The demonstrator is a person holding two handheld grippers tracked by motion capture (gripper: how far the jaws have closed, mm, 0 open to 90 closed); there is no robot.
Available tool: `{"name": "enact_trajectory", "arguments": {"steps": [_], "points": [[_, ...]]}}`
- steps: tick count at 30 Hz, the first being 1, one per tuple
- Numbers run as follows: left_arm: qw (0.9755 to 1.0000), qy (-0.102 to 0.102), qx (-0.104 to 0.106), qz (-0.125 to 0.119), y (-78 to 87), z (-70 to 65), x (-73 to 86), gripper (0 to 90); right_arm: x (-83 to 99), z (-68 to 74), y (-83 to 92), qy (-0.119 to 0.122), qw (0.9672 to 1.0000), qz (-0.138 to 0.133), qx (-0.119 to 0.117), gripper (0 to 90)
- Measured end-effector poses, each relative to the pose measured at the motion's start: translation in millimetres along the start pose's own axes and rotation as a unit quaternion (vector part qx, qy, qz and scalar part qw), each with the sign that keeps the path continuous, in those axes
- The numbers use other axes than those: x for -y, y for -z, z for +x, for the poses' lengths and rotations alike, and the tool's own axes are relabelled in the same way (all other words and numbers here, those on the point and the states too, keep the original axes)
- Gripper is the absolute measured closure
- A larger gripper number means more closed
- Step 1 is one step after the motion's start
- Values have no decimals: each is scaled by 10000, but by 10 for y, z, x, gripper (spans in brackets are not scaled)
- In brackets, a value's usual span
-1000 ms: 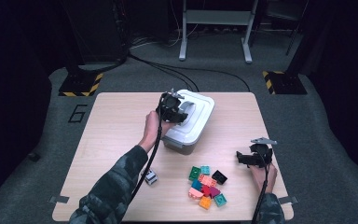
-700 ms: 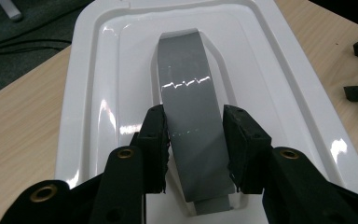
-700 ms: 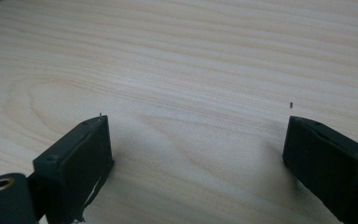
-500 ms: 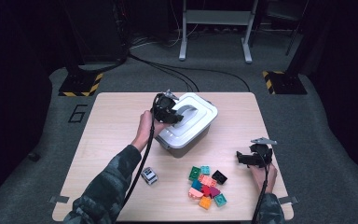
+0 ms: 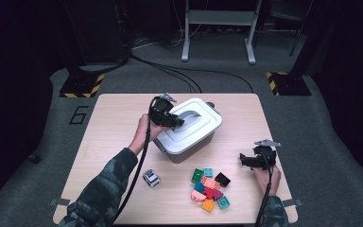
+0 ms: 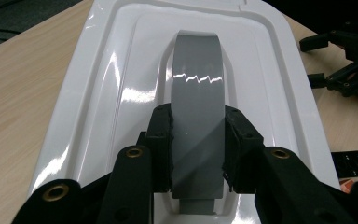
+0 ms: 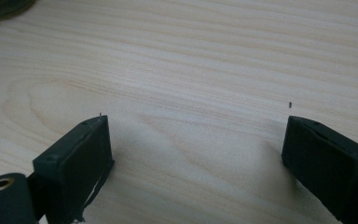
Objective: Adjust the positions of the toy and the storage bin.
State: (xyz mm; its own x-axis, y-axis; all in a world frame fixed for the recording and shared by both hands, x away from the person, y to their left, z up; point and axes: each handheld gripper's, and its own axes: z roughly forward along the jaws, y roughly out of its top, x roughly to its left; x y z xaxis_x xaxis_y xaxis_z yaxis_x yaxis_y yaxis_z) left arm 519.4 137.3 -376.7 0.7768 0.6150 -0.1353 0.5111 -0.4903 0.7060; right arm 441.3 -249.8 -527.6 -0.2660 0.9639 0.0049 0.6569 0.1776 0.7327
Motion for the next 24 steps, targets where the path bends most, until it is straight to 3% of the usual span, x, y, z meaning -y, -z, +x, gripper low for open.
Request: {"name": "enact_trajectory", "arguments": {"steps": [7,17,24], "points": [[9999,-8,158,-21,42,-41,67,672,1,4,2,-19,10000,5,-1,75],[9993,143,353,-60,69,-131,137,672,1,8,4,-38,10000,11,4,75],[9993,202,319,-53,81,-194,158,672,1,8,4,-38,10000,10,3,75]]}}
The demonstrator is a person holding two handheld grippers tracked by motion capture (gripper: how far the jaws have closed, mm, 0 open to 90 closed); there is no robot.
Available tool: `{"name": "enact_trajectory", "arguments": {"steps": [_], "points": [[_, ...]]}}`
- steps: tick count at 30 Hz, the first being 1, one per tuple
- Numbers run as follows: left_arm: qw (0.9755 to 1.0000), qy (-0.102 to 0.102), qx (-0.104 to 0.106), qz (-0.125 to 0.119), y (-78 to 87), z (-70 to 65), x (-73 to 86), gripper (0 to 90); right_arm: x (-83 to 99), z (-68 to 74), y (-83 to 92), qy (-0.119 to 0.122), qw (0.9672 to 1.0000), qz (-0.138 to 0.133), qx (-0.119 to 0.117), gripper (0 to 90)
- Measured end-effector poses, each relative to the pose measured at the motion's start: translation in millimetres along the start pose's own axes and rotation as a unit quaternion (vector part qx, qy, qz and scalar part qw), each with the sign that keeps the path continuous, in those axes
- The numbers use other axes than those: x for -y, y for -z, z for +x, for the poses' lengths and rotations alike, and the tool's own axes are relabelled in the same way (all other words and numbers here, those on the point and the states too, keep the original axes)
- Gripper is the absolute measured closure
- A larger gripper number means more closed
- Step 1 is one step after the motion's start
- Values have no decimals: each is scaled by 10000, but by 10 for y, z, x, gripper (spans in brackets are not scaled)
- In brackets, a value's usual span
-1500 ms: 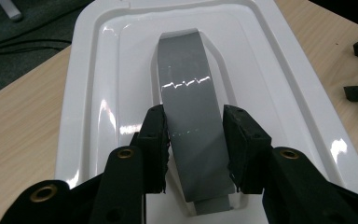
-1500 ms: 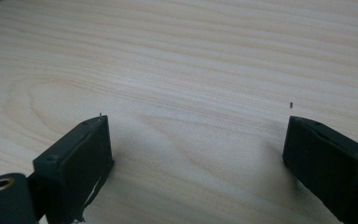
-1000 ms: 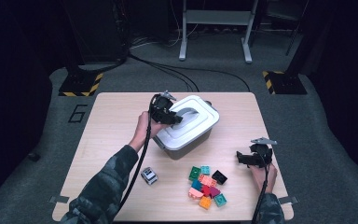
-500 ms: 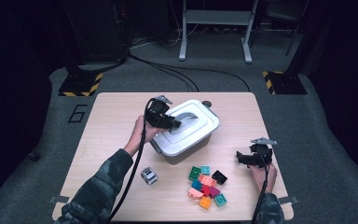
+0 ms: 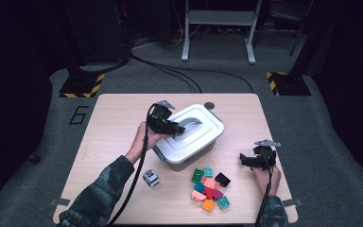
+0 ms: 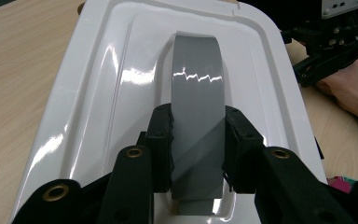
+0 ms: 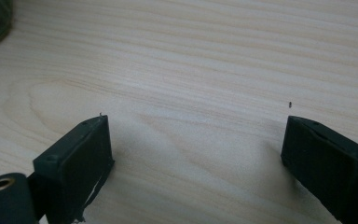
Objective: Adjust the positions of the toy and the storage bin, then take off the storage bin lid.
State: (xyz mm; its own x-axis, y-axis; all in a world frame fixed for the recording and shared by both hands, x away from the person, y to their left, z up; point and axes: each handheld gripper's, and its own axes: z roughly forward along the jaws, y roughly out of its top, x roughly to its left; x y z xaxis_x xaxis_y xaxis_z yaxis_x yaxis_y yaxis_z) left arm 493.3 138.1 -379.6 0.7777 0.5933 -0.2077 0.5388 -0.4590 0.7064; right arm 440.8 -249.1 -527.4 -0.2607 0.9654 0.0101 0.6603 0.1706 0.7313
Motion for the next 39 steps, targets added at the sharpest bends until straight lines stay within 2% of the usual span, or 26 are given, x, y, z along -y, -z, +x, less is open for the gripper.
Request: {"name": "enact_trajectory", "arguments": {"steps": [2,10,12,14,15,16,17,21,22,25,34,39], "points": [[10000,8,-24,-10,1,-23,7,672,0,0,-1,-1,10000,-1,-3,76],[9996,-179,-202,86,6,-59,-15,667,-2,-5,-2,23,10000,-8,0,76],[9990,-257,-364,70,11,-77,-42,649,-1,-6,-2,21,10000,-7,0,76],[9992,-206,-343,25,7,-80,-78,556,-1,-7,-2,31,10000,-16,-4,78],[9985,-271,-477,87,-12,-97,-103,556,-1,-7,-2,31,10000,-16,-4,78],[9984,-295,-474,121,-22,-104,-123,515,-1,-4,0,5,10000,-13,1,78],[9975,-360,-582,173,-38,-122,-161,490,-1,-3,0,10,10000,-12,3,79],[9966,-461,-635,258,-73,-143,-193,536,-2,-9,-2,29,10000,-19,-8,80],[9968,-444,-605,279,-84,-146,-191,606,-2,-7,-2,18,10000,-17,-4,80],[9959,-484,-668,371,-140,-159,-161,663,-1,-8,0,5,10000,-15,0,83],[9961,-522,-666,258,-89,-186,-173,668,-1,-6,1,8,10000,-16,4,84],[9964,-521,-663,54,51,-182,-223,668,-1,-7,1,5,10000,-15,1,84]]}}
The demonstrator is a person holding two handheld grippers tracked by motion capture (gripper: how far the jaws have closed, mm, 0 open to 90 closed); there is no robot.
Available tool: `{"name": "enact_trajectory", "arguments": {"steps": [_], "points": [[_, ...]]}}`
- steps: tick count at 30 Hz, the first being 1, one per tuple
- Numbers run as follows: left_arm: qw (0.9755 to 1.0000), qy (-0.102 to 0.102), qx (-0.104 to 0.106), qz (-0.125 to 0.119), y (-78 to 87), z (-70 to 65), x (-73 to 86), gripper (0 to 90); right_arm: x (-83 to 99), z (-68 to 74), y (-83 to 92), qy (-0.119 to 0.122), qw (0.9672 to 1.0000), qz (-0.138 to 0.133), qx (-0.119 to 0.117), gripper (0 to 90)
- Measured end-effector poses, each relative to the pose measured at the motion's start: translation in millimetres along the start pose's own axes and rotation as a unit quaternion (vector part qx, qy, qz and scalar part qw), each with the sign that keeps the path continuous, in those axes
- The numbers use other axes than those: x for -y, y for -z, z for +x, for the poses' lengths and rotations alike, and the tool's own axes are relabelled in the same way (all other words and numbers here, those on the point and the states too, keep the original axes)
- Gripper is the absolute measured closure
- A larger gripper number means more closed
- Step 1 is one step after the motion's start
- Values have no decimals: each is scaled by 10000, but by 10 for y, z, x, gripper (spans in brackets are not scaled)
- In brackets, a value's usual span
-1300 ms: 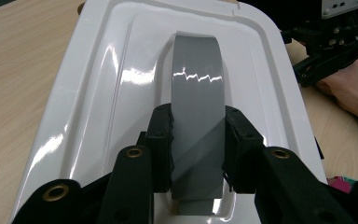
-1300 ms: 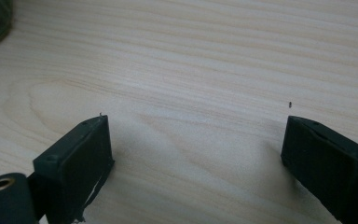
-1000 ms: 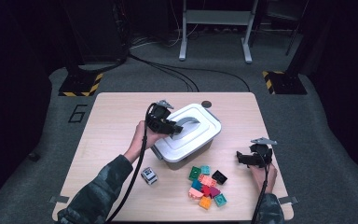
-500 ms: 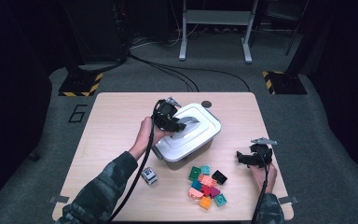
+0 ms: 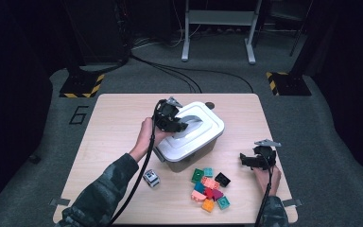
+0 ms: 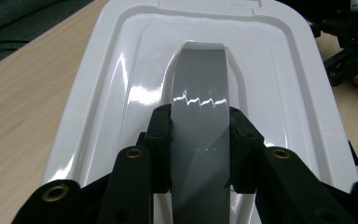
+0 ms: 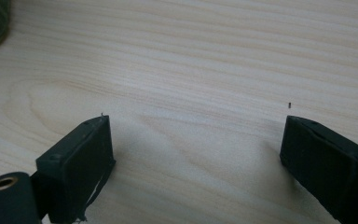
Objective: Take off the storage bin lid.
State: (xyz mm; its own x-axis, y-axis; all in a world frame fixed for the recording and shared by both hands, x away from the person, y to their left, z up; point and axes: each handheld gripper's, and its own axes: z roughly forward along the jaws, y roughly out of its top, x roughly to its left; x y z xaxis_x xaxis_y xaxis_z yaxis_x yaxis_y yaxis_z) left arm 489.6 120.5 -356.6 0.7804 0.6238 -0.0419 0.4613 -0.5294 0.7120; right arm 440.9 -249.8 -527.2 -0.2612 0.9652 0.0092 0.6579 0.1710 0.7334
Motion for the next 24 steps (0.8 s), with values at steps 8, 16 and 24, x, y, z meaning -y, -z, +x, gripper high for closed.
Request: {"name": "enact_trajectory", "arguments": {"steps": [8,16,24], "points": [[9997,70,-58,-237,209,82,-49,668,-1,3,-1,-23,10000,-9,0,84],[9988,161,-240,-400,445,235,-23,668,0,1,-2,0,10000,-2,8,84],[9964,397,-515,-544,673,459,101,668,0,0,-1,1,10000,-1,1,84]]}}
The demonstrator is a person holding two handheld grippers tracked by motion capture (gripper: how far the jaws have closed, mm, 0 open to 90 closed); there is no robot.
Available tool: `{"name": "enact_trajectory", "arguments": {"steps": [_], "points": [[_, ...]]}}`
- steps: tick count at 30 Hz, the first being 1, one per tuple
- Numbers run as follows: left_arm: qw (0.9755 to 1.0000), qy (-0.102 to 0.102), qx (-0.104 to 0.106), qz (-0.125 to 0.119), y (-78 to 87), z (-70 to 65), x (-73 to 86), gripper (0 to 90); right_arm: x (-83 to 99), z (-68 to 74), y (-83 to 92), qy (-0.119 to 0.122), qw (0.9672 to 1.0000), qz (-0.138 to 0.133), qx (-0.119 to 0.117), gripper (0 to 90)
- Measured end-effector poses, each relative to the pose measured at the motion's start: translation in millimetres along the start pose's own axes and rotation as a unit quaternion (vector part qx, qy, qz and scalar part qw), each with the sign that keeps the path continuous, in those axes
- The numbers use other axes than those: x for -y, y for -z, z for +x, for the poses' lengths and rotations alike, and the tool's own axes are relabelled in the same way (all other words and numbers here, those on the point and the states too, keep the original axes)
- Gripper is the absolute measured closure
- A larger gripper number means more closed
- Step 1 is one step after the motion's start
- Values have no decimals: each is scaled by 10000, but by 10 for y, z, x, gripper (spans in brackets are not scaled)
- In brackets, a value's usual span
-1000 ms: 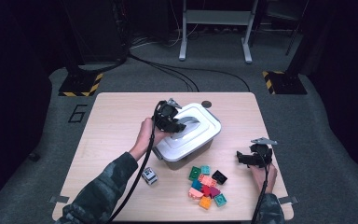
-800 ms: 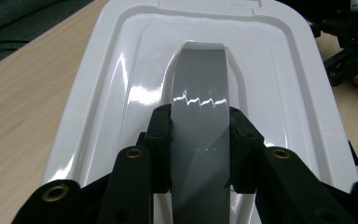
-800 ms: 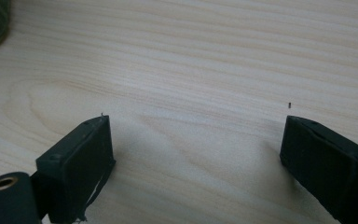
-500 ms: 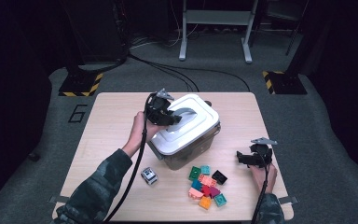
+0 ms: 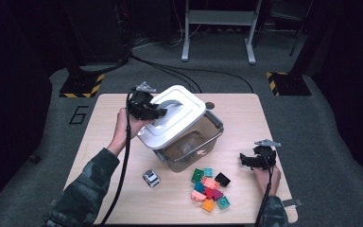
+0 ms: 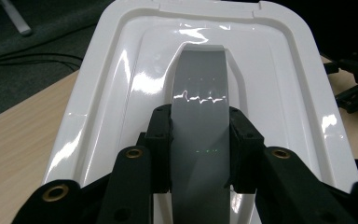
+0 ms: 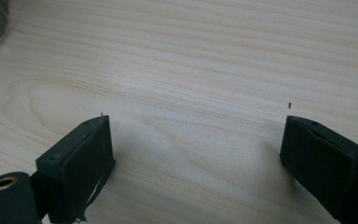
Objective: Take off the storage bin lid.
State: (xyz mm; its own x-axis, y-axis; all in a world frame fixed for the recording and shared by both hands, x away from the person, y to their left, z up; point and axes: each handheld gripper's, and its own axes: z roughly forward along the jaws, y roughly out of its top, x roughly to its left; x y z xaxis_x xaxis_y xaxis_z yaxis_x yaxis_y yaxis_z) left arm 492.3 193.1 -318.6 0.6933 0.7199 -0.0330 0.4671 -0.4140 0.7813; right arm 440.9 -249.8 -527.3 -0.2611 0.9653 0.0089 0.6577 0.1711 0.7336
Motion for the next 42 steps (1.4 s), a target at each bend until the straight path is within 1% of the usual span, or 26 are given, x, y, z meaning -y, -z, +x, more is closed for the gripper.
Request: {"name": "enact_trajectory", "arguments": {"steps": [1,2,8,9,10,12,13,14,16,18,19,21,23,25,26,29,30,31,32,33,35,37,38,39,41,42], "points": [[10000,65,-63,-34,64,75,24,668,0,0,-1,3,10000,1,2,84],[10000,65,-63,-34,64,75,24,668,0,0,-1,3,10000,1,2,84],[9993,203,-302,-126,258,301,114,668,0,0,0,1,10000,2,3,84],[9989,267,-353,-142,304,365,146,668,0,1,0,0,10000,1,3,84],[9989,267,-353,-142,304,365,146,668,0,1,0,0,10000,1,3,84],[9983,354,-439,-158,353,438,186,669,0,0,0,1,10000,1,3,84],[9974,399,-579,-164,394,502,230,668,0,1,0,0,10000,1,3,84],[9974,399,-579,-164,394,502,230,668,0,1,0,-1,10000,1,3,84],[9959,502,-726,-188,454,586,303,668,0,1,0,-1,10000,0,3,84],[9955,534,-759,-173,478,619,328,668,0,1,0,-1,10000,2,2,84],[9942,632,-848,-207,513,685,384,668,0,1,0,0,10000,1,2,85],[9935,654,-908,-207,530,719,412,668,0,1,0,0,10000,0,5,84],[9915,780,-1016,-213,579,819,506,668,1,4,1,-16,10000,3,7,84],[9908,816,-1057,-208,590,848,538,668,0,2,0,-3,10000,-1,7,84],[9892,876,-1158,-195,595,896,606,668,0,2,0,-5,10000,0,8,84],[9882,959,-1181,-173,599,948,671,668,1,4,1,-16,10000,4,9,85],[9869,993,-1262,-144,598,987,734,668,0,2,0,-3,10000,0,9,84],[9869,993,-1262,-144,598,987,734,668,1,5,1,-20,10000,5,11,84],[9858,1037,-1316,-94,597,1026,796,668,1,5,1,-18,10000,7,5,84],[9858,1037,-1316,-94,597,1026,796,668,1,5,1,-18,10000,7,5,84],[9846,1031,-1413,-49,594,1068,864,668,1,5,0,-19,10000,2,5,84],[9828,1180,-1422,-54,593,1121,936,668,1,3,0,-9,10000,2,11,84],[9812,1262,-1462,-20,584,1166,1013,668,1,5,1,-17,10000,3,11,84],[9812,1262,-1462,-20,584,1166,1013,668,1,5,1,-17,10000,3,11,84],[9797,1303,-1523,-49,551,1198,1095,668,1,4,0,-11,10000,0,5,84],[9802,1319,-1479,24,542,1217,1133,668,1,3,0,-7,10000,0,11,84]]}}
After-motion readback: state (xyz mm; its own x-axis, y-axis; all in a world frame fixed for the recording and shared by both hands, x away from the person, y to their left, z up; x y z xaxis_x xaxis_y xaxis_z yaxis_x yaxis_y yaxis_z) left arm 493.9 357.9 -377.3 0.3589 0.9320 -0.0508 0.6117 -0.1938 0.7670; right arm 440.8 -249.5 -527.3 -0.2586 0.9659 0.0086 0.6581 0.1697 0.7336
